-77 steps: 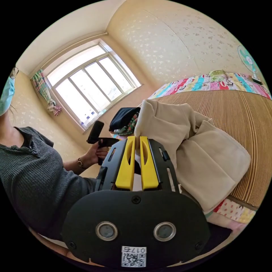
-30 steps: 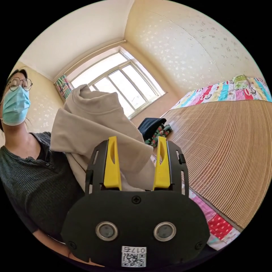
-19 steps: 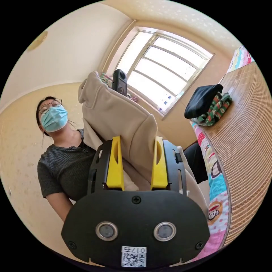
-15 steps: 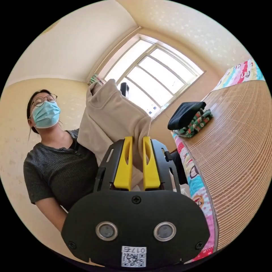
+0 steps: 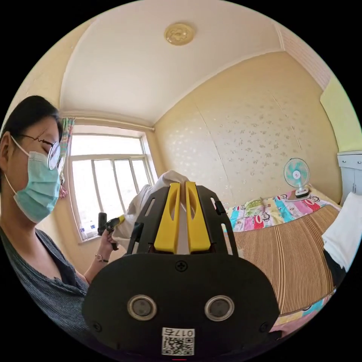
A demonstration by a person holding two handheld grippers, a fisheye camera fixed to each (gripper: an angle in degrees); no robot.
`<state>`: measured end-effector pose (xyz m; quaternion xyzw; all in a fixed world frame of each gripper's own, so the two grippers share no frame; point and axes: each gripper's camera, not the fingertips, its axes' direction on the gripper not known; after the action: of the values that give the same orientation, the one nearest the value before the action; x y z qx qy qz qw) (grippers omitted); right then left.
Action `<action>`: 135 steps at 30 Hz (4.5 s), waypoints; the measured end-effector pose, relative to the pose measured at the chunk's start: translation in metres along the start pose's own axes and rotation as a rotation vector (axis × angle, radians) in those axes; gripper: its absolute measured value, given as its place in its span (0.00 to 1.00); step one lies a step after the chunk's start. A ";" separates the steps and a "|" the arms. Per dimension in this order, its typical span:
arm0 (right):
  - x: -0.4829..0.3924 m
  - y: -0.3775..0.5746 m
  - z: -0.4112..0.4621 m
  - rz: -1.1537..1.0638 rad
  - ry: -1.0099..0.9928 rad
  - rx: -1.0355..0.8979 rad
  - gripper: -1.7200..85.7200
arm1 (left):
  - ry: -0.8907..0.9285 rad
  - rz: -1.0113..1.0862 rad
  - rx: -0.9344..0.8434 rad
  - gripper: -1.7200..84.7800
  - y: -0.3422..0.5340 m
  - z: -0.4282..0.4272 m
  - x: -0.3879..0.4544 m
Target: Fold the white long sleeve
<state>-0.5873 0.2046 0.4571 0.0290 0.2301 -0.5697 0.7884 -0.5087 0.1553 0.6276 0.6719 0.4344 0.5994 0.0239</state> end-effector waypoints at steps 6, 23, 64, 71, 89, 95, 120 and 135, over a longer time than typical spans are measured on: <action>-0.077 0.019 -0.041 -0.217 0.254 0.392 0.05 | -0.265 0.202 0.265 0.05 -0.013 0.011 0.094; 0.232 0.002 0.324 0.101 0.571 -0.621 0.08 | -0.523 -0.414 -0.602 0.09 -0.094 0.346 -0.295; 0.170 0.257 0.291 0.215 0.480 -1.210 0.03 | -0.379 -1.583 0.136 0.21 0.400 -0.032 -0.235; 0.151 0.228 0.273 0.197 0.483 -1.079 0.02 | -0.424 -1.622 0.327 0.06 0.418 -0.068 -0.232; 0.194 0.307 0.374 -0.228 0.688 -1.056 0.03 | -0.558 -0.420 0.040 0.07 0.026 0.195 -0.159; 0.155 0.334 0.390 -0.415 0.823 -1.040 0.03 | 0.121 -0.196 -0.539 0.19 0.068 0.468 -0.131; 0.087 0.392 0.434 -0.725 1.064 -0.994 0.02 | -0.470 -1.003 -0.160 0.07 0.337 0.296 -0.390; 0.076 0.402 0.447 -0.783 1.113 -0.973 0.02 | -0.188 -0.422 -0.593 0.14 0.232 0.443 -0.331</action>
<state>-0.0543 0.1400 0.7391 -0.1195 0.7996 -0.5421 0.2290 0.0181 0.0248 0.3716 0.5837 0.3667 0.6166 0.3804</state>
